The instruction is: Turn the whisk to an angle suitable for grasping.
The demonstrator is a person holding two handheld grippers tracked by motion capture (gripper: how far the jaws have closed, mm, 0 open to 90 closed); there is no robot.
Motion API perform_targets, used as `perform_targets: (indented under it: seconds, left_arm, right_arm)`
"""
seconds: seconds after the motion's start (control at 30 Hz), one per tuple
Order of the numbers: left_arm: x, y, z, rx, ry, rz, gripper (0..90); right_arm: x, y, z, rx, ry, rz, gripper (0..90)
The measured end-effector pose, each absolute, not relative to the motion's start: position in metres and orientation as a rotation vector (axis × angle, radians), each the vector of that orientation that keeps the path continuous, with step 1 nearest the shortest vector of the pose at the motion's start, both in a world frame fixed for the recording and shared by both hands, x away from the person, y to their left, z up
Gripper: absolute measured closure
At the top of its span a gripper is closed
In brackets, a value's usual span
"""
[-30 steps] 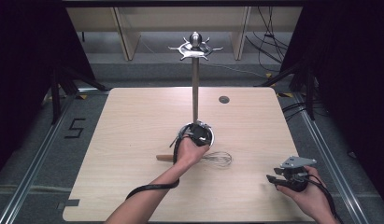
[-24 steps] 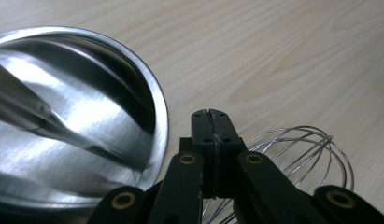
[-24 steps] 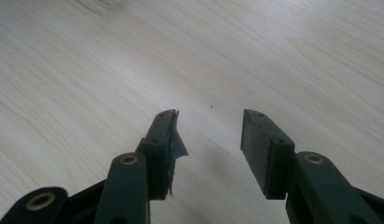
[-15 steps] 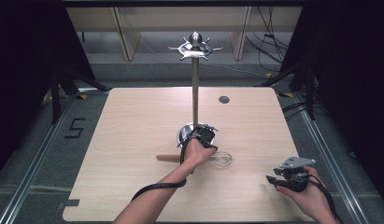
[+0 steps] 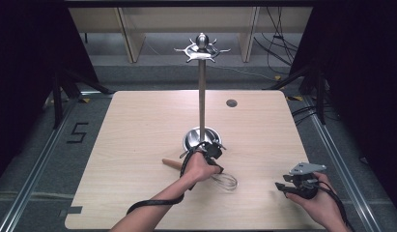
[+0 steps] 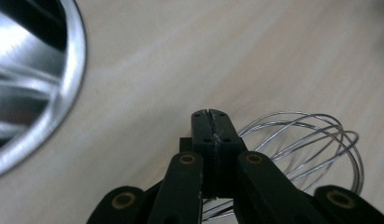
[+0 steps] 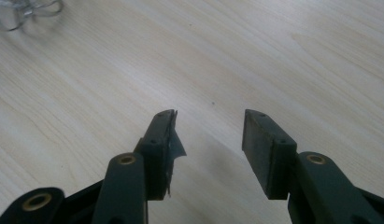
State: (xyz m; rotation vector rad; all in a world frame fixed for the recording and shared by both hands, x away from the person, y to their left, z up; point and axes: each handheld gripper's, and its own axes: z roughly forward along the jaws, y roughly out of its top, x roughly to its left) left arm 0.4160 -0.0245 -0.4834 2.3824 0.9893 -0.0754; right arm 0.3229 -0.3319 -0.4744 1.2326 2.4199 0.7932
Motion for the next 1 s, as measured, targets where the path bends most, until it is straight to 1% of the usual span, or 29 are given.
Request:
perform_targets:
  seconds: [0.1,0.13,0.2,0.3,0.33,0.43,0.5,0.53,0.63,0.7,0.73,0.77,0.9,0.93,0.97,1.0]
  left_arm:
    - [0.404,-0.015,-0.485,2.429,0.931,-0.102,89.3]
    - [0.397,-0.012,-0.485,2.430,0.966,-0.112,89.4]
    - [0.388,0.000,-0.486,2.515,0.917,-0.150,89.3]
    - [0.380,0.012,-0.487,2.539,0.904,-0.152,89.3]
    - [0.373,0.017,-0.486,2.476,0.965,-0.139,89.3]
    - [0.372,0.025,-0.484,2.456,0.957,-0.141,89.2]
    - [0.370,0.034,-0.478,2.422,0.973,-0.106,89.0]
    - [0.370,0.037,-0.476,2.410,0.977,-0.090,87.0]
    - [0.368,0.053,-0.467,2.383,0.984,-0.027,75.6]
    - [0.367,0.066,-0.461,2.363,1.020,0.016,68.3]
    - [0.366,0.071,-0.458,2.331,1.062,0.038,60.1]
    - [0.366,0.077,-0.457,2.309,1.094,0.050,60.1]
    - [0.368,0.097,-0.453,2.196,1.281,0.086,45.4]
    - [0.373,0.105,-0.453,2.143,1.371,0.100,40.1]
    - [0.373,0.105,-0.453,2.143,1.371,0.100,37.8]
    - [0.378,0.109,-0.454,2.110,1.438,0.153,35.1]
  right_arm:
    - [0.322,-0.332,-0.474,1.237,2.415,0.791,55.0]
    - [0.323,-0.332,-0.474,1.233,2.418,0.789,54.8]
    - [0.323,-0.332,-0.474,1.233,2.419,0.788,54.8]
    - [0.322,-0.332,-0.474,1.241,2.414,0.786,54.7]
    - [0.323,-0.332,-0.474,1.232,2.417,0.787,54.7]
    - [0.323,-0.332,-0.474,1.232,2.418,0.785,54.6]
    - [0.323,-0.332,-0.474,1.233,2.416,0.787,54.5]
    - [0.322,-0.332,-0.474,1.254,2.411,0.786,54.5]
    - [0.323,-0.333,-0.475,1.224,2.410,0.788,54.2]
    - [0.324,-0.334,-0.476,1.215,2.405,0.795,54.0]
    - [0.323,-0.335,-0.476,1.232,2.406,0.797,53.8]
    - [0.323,-0.335,-0.476,1.232,2.406,0.797,53.8]
    - [0.323,-0.336,-0.475,1.272,2.399,0.808,53.2]
    - [0.322,-0.336,-0.476,1.277,2.394,0.807,52.9]
    - [0.322,-0.336,-0.476,1.277,2.394,0.807,52.9]
    - [0.323,-0.338,-0.478,1.240,2.387,0.807,52.7]
